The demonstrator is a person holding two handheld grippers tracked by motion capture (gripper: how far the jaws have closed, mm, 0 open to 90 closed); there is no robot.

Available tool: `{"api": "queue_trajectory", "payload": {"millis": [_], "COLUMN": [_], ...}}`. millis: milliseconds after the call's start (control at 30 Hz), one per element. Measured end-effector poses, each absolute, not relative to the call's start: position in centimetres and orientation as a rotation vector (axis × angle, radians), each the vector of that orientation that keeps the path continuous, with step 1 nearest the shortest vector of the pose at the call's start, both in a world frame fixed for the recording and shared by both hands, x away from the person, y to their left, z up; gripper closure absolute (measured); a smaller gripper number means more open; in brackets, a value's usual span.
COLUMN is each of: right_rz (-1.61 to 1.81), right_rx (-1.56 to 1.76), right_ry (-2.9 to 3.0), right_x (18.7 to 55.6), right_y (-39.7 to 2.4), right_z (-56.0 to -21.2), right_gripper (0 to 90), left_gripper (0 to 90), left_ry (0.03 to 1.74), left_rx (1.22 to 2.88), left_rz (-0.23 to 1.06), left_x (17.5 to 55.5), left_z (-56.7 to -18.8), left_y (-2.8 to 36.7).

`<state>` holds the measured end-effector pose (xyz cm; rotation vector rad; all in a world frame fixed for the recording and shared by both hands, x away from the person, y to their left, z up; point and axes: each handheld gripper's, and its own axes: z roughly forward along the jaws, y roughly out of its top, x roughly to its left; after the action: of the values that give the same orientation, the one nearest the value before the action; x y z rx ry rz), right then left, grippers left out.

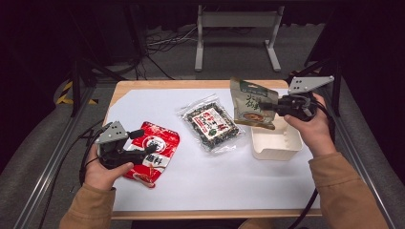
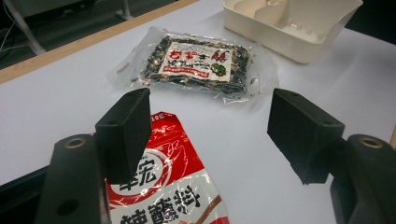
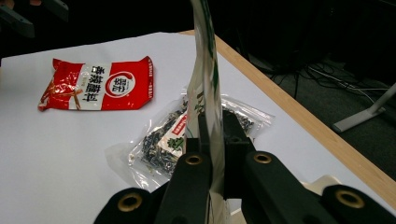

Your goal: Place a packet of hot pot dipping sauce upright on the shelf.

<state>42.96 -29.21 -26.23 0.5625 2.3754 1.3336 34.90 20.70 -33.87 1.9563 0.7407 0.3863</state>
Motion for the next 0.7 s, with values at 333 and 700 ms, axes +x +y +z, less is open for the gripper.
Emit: {"api": "queue_trajectory", "payload": {"millis": [333, 700], "right_rz": [1.315, 1.322], "right_rx": [0.567, 0.643], "right_ry": [2.320, 2.246], "right_x": [44.3, 46.5], "right_y": [-30.4, -32.6], "right_z": [-25.2, -25.7], "right_gripper": [89.0, 88.9], "left_gripper": [28.7, 30.1], "left_ry": [0.753, 0.784], "left_rx": [1.915, 1.917], "left_rz": [0.390, 0.386], "left_x": [35.0, 35.5], "left_z": [-34.4, -34.9], "left_y": [20.9, 21.5]}}
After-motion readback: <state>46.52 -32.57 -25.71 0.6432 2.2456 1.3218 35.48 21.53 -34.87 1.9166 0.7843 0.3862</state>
